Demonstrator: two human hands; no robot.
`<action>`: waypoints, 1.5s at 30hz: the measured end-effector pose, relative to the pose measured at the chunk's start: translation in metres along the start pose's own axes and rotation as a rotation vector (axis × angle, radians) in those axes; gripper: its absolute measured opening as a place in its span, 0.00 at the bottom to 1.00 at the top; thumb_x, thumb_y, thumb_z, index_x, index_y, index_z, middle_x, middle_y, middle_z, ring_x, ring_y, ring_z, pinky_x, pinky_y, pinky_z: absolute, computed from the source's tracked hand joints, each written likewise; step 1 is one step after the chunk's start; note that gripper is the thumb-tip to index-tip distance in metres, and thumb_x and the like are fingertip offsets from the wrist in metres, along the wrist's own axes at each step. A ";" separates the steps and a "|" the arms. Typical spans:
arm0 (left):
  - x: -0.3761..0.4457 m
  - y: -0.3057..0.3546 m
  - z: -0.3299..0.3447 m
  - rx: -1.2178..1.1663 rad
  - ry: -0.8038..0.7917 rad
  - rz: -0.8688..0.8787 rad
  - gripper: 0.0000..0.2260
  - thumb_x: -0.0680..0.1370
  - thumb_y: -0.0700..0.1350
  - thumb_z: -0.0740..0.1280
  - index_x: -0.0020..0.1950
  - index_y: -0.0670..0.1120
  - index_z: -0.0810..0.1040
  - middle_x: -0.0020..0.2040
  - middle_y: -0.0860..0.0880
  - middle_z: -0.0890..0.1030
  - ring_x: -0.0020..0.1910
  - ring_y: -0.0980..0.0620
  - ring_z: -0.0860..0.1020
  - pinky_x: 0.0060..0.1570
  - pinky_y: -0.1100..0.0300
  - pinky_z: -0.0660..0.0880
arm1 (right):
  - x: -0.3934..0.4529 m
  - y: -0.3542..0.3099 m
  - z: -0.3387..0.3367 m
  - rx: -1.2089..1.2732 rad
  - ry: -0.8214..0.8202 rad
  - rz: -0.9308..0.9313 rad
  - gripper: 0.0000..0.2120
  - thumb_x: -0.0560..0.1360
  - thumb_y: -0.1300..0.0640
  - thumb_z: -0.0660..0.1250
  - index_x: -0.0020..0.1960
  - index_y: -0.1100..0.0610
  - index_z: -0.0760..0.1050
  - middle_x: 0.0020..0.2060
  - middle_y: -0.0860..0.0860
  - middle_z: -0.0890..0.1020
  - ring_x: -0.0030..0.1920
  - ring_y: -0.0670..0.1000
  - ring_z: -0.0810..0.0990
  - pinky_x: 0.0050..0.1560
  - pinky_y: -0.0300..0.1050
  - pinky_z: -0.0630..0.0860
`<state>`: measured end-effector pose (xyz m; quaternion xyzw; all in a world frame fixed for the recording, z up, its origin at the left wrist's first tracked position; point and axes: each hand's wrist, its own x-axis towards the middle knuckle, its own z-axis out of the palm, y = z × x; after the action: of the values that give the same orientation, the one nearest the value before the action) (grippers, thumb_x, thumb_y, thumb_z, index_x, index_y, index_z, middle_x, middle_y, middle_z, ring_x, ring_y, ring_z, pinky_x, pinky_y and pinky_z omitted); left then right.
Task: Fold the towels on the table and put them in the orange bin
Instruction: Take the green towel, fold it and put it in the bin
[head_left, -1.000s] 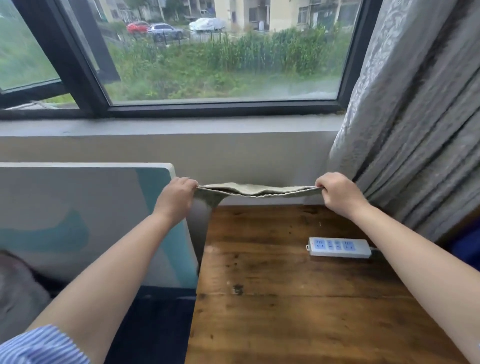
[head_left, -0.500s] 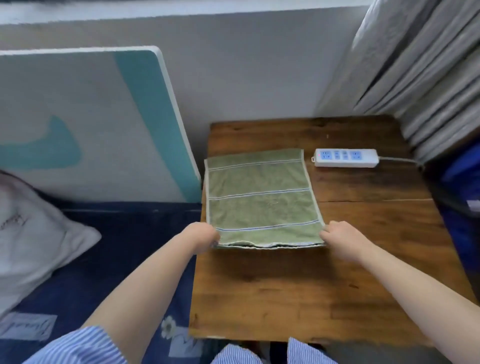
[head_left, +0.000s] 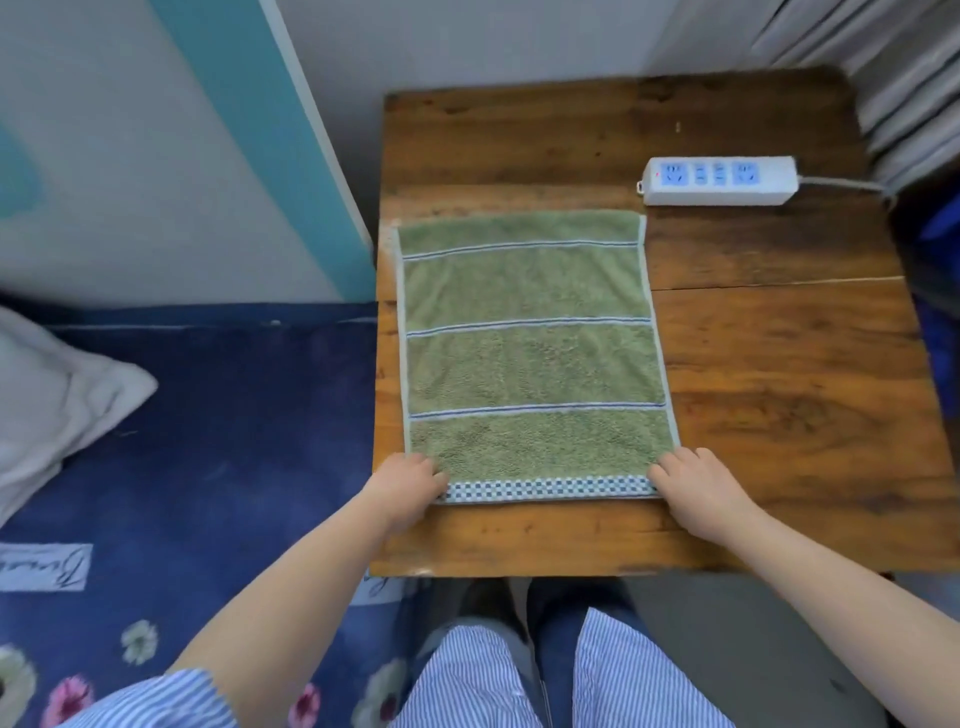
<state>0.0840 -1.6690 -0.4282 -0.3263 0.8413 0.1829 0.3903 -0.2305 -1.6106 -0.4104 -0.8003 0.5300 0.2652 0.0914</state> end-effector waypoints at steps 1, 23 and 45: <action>0.000 0.000 0.001 -0.020 -0.004 -0.004 0.15 0.77 0.37 0.58 0.63 0.43 0.69 0.62 0.44 0.72 0.61 0.43 0.69 0.53 0.53 0.69 | 0.001 -0.001 -0.001 -0.013 -0.087 -0.008 0.17 0.49 0.59 0.78 0.36 0.57 0.77 0.33 0.53 0.80 0.34 0.53 0.80 0.32 0.41 0.69; 0.166 -0.087 -0.153 -0.559 0.663 -0.469 0.23 0.82 0.50 0.48 0.76 0.46 0.50 0.77 0.49 0.48 0.76 0.49 0.44 0.73 0.51 0.46 | 0.256 0.039 -0.093 0.436 0.269 0.098 0.26 0.79 0.52 0.50 0.75 0.56 0.48 0.76 0.50 0.47 0.76 0.52 0.42 0.74 0.51 0.40; 0.154 -0.175 -0.167 -0.507 0.557 -0.493 0.17 0.74 0.40 0.63 0.63 0.43 0.72 0.59 0.40 0.75 0.60 0.41 0.70 0.54 0.51 0.69 | 0.255 0.138 -0.107 0.324 0.081 0.252 0.12 0.70 0.65 0.61 0.53 0.61 0.72 0.50 0.59 0.76 0.52 0.59 0.73 0.49 0.48 0.69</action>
<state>0.0407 -1.9519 -0.4522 -0.6392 0.7399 0.1900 0.0884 -0.2439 -1.9183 -0.4347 -0.7126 0.6648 0.1534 0.1636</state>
